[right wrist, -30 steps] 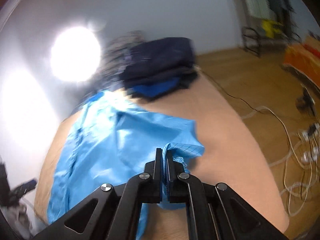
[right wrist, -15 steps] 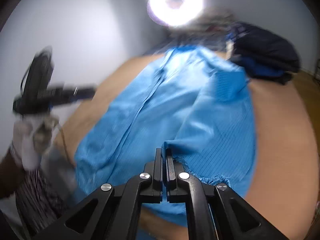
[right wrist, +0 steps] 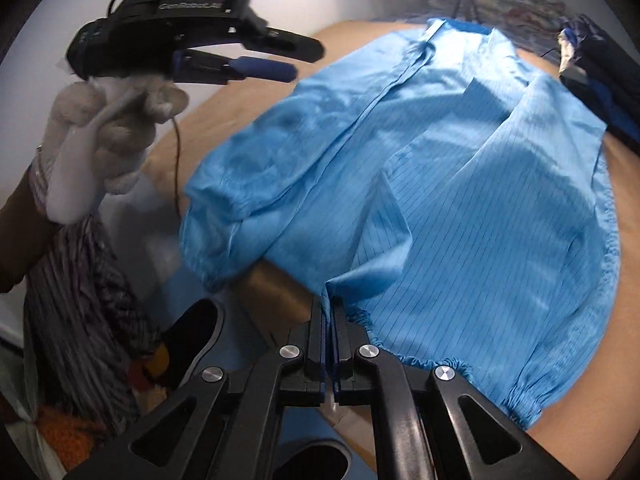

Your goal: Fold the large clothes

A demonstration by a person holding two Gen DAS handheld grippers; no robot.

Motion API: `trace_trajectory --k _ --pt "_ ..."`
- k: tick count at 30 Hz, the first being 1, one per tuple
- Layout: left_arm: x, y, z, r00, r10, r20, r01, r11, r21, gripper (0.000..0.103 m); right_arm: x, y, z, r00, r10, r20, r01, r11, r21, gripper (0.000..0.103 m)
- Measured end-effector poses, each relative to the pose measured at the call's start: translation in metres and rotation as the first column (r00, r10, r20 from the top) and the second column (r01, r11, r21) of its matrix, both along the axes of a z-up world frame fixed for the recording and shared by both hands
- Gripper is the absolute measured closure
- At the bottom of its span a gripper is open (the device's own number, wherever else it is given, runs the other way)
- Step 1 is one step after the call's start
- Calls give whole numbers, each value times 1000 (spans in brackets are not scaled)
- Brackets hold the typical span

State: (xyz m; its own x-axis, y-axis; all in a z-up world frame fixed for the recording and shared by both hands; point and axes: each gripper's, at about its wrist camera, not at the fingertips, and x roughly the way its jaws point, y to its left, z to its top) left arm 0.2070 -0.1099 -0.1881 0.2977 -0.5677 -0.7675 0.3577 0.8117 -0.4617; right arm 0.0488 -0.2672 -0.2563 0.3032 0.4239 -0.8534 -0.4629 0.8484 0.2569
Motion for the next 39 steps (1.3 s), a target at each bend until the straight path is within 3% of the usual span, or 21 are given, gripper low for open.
trace_trajectory --k 2,3,4,7,11,15,20,22,24,26,28,31,39 --pt "-3 -8 -10 999 -20 -31 20 1000 2 51 -3 -8 7 1000 -5 5 5 1000 12 84" --pt "-4 -11 -13 999 -27 -47 27 1000 -1 51 -4 -13 13 1000 -13 13 12 999 31 70" --pt "-4 -14 -17 997 -33 -63 33 999 -5 51 -5 -18 19 1000 -18 20 17 998 55 67" --pt "-5 -24 -29 993 -48 -105 46 999 -19 51 -3 -44 38 997 -58 49 50 987 152 67" --pt "-1 -36 -45 987 -50 -152 47 999 -18 51 13 -96 43 969 -242 42 227 949 220 67" --pt "5 -41 -55 982 -43 -181 40 999 -19 51 34 -145 19 908 -415 -59 416 873 254 63" --pt "15 -41 -71 974 -24 -227 15 999 -39 51 57 -171 -18 857 -480 -189 515 815 266 63" --pt "17 -42 -74 973 -26 -229 16 999 -43 53 65 -170 -28 851 -475 -226 523 805 280 64" --pt "17 -47 -75 973 -38 -227 31 999 -36 64 71 -164 -33 857 -462 -229 511 821 254 64" --pt "16 -54 -77 973 -62 -223 60 998 -18 87 76 -159 -37 862 -450 -232 500 831 243 69" --pt "13 -62 -79 976 -80 -204 86 996 21 99 78 -157 -41 859 -450 -242 503 829 244 85" --pt "6 -66 -79 980 -83 -180 94 994 52 102 78 -159 -42 851 -466 -241 517 823 236 99" --pt "-15 -76 -79 975 -128 -180 137 990 36 103 69 -172 -31 842 -501 -200 538 809 236 103"
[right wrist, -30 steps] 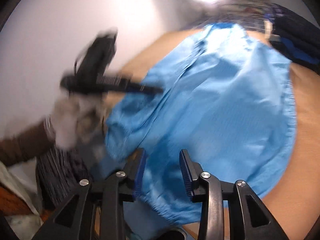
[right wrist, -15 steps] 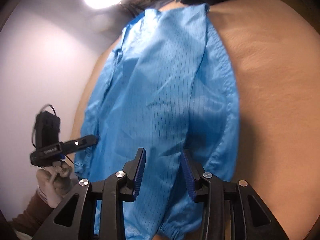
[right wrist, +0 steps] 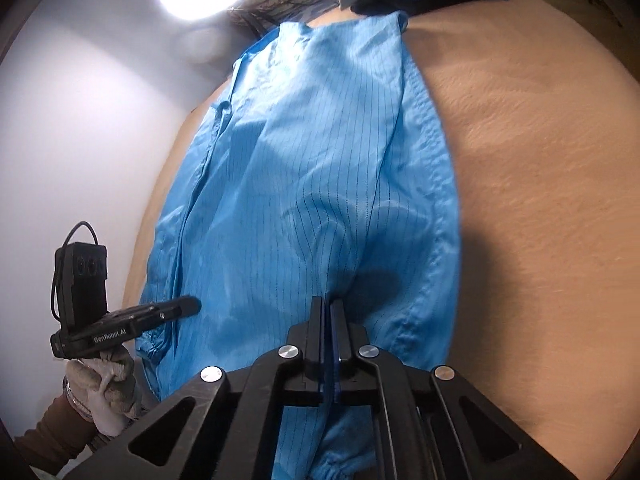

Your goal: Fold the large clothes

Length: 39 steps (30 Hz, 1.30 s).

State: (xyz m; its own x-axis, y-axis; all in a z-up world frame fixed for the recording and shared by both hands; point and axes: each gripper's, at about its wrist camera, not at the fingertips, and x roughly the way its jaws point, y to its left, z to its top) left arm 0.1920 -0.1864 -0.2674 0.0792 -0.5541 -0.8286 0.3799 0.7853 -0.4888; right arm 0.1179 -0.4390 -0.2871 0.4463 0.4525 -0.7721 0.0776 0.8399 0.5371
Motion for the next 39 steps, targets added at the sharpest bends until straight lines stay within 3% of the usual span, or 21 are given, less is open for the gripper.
trace_trajectory --k 4,9,12,13,14,16,17,18,19,20,26,33,35,36,37,39 --pt "-12 -12 -6 998 -53 -44 52 998 -23 103 -5 -7 13 1000 -6 22 6 999 -40 103" --pt "-27 -19 0 993 -118 -32 116 992 -38 103 -5 -27 10 997 -72 -13 70 993 -93 103" --pt "-24 -12 11 996 -89 -10 88 994 -57 101 -8 -28 3 999 -38 -16 38 999 11 103" --pt "-21 -11 11 996 -80 -27 78 995 -61 83 -9 -25 3 1000 -4 -8 4 998 70 99" --pt "-17 -9 9 997 -66 -50 62 995 -76 58 -9 -21 5 1000 19 1 -19 996 86 96" --pt "-14 -8 5 998 -35 -51 31 996 -83 52 -8 -15 10 999 34 12 -35 999 34 69" --pt "-13 -12 2 998 -42 -50 38 997 -72 54 -7 -14 12 999 33 21 -34 999 26 69" --pt "-14 -14 -1 997 -55 -54 52 997 -65 62 -4 -18 14 999 18 32 -19 999 42 69" --pt "-15 -18 -5 996 -68 -65 65 996 -55 90 -2 -22 15 999 0 40 -3 998 66 69" --pt "-16 -21 -8 994 -79 -76 76 996 -43 103 1 -29 16 999 -25 43 21 995 94 69" --pt "-24 -33 -9 994 -104 -38 103 995 -14 103 27 -59 1 986 -168 -5 166 968 186 68" --pt "-35 -38 -9 988 -152 2 152 988 22 103 55 -71 -30 976 -205 -76 218 934 283 66" --pt "-38 -38 -9 987 -159 8 159 987 28 103 58 -77 -36 970 -232 -71 242 912 332 77" --pt "-38 -39 -9 987 -161 9 160 987 29 103 59 -77 -35 969 -239 -68 248 911 329 92" --pt "-40 -38 -8 987 -162 9 162 986 28 103 61 -75 -31 968 -245 -57 251 922 295 101" --pt "-42 -39 -6 986 -168 4 167 986 22 103 63 -69 -14 972 -236 -6 231 945 233 103"
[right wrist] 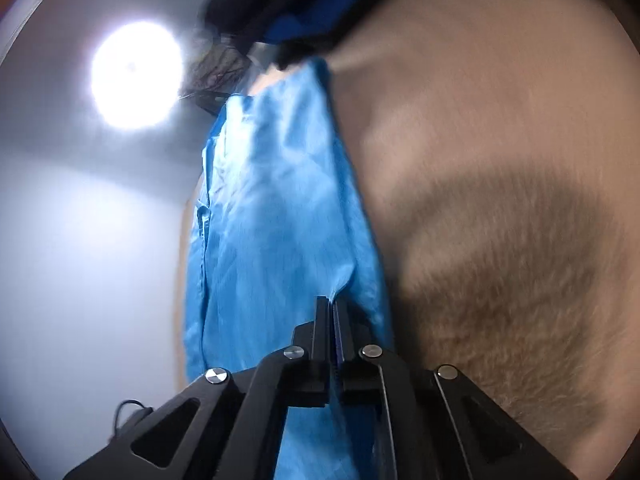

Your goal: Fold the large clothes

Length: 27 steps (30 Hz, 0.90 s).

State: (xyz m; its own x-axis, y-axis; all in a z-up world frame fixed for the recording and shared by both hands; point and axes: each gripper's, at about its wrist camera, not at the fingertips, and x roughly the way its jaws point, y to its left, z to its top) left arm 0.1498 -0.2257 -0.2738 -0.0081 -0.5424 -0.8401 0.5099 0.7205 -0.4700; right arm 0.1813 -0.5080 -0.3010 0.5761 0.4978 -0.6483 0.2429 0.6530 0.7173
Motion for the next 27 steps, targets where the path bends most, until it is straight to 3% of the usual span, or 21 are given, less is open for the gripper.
trace_trajectory --k 3,5,8,9,10,12,16,19,24,27 --pt "-2 -2 0 1000 -16 -2 16 1000 0 103 -4 10 39 998 7 65 9 972 -234 103" --pt "-5 -3 -1 1000 -23 8 23 1000 11 103 -4 11 45 998 5 57 13 948 -318 103" --pt "-10 -3 2 999 -32 19 32 999 16 103 -2 0 23 1000 13 -21 -17 981 -195 95" --pt "-11 -1 4 999 -34 22 34 999 16 103 -4 -3 17 999 5 -54 -15 981 -192 79" --pt "-12 -1 5 999 -36 25 36 999 15 103 -7 -5 16 997 -16 -76 -1 976 -217 76" --pt "-11 -4 5 999 -42 27 42 999 13 103 -17 -14 17 996 -41 -83 22 975 -220 76" --pt "-16 1 9 997 -62 47 62 998 15 103 -46 -28 18 998 -42 -53 36 993 -111 57" --pt "-20 4 16 995 -64 76 62 998 24 103 -71 -27 9 999 -10 -41 10 1000 -17 56" --pt "-23 17 33 994 -48 103 48 999 -3 103 -93 -7 -10 997 60 -48 -58 997 49 55" --pt "-22 20 39 990 -39 133 37 999 17 103 -97 0 -13 997 80 -21 -77 992 104 55"
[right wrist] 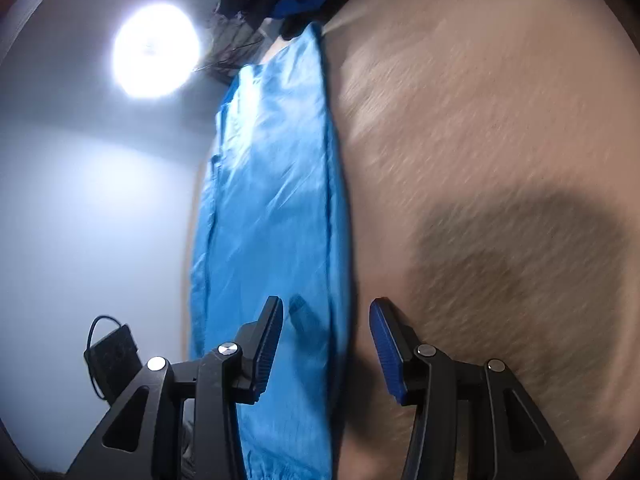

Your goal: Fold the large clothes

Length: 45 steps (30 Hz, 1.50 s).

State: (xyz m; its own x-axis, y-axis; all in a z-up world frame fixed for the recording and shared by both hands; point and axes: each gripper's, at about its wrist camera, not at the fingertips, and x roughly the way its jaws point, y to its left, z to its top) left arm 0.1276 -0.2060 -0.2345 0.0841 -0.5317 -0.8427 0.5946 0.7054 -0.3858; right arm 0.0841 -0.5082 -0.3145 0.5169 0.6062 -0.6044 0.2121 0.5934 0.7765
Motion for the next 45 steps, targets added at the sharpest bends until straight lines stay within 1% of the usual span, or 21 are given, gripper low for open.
trace_trajectory --k 2,3,5,6,8,10,12,15,17,18,20,23,26,28,30,33,35,37,39,43,45 --pt "0 -1 5 1000 1 22 -1 1000 7 103 0 7 -3 1000 15 -1 -15 1000 -6 59" --pt "2 -6 7 999 1 34 -1 1000 9 103 2 10 -3 1000 19 -2 -19 1000 -24 66" --pt "0 -9 15 998 3 63 -3 1000 8 103 6 18 -3 999 37 -7 -38 998 -51 87" --pt "-1 -9 17 997 2 73 -3 1000 3 103 8 24 -2 998 54 -15 -55 996 -71 89" --pt "-1 -13 18 996 -6 84 6 1000 3 103 10 30 0 997 78 -12 -79 995 -67 89" --pt "2 -21 11 995 -15 95 13 1000 21 103 14 36 0 994 108 -27 -110 990 -83 65" --pt "5 -30 -6 998 -19 58 17 999 31 103 14 41 2 994 106 -24 -107 989 -98 64" --pt "5 -39 -34 999 -34 1 34 997 75 103 14 44 5 993 103 -65 -114 973 -199 95" --pt "2 -42 -39 999 -44 17 42 995 86 103 10 38 6 994 79 -78 -94 974 -207 102" --pt "2 -43 -36 999 -44 9 43 995 87 103 8 37 7 994 65 -83 -82 972 -220 103" --pt "8 -42 -23 1000 -26 -9 26 999 43 103 4 35 13 995 55 -80 -73 966 -250 103" --pt "29 -48 5 997 33 73 -33 999 9 103 1 41 27 997 55 -61 -70 956 -283 103" --pt "64 -61 16 987 127 97 -124 992 -33 103 6 49 36 998 57 -38 -65 955 -289 103" --pt "85 -71 11 972 195 132 -193 981 -28 103 8 54 42 997 70 -28 -75 942 -328 103" --pt "98 -81 -2 971 218 101 -216 976 -31 103 8 57 44 997 73 -26 -77 936 -343 103" --pt "107 -101 -37 978 200 54 -201 979 25 103 9 60 49 997 79 -20 -81 931 -356 103" --pt "106 -104 -41 977 190 101 -193 981 21 103 9 64 54 996 87 -10 -84 926 -367 103" --pt "107 -104 -38 979 179 99 -182 983 27 103 10 67 57 996 94 -5 -89 920 -381 103" --pt "108 -95 -28 978 190 89 -193 981 22 103 10 69 60 995 104 -1 -96 913 -398 103" --pt "97 -66 12 970 204 134 -202 979 -28 103 9 79 67 993 119 10 -103 896 -432 103" --pt "91 -48 31 967 211 140 -205 977 -56 103 9 88 74 990 138 19 -112 871 -478 103"
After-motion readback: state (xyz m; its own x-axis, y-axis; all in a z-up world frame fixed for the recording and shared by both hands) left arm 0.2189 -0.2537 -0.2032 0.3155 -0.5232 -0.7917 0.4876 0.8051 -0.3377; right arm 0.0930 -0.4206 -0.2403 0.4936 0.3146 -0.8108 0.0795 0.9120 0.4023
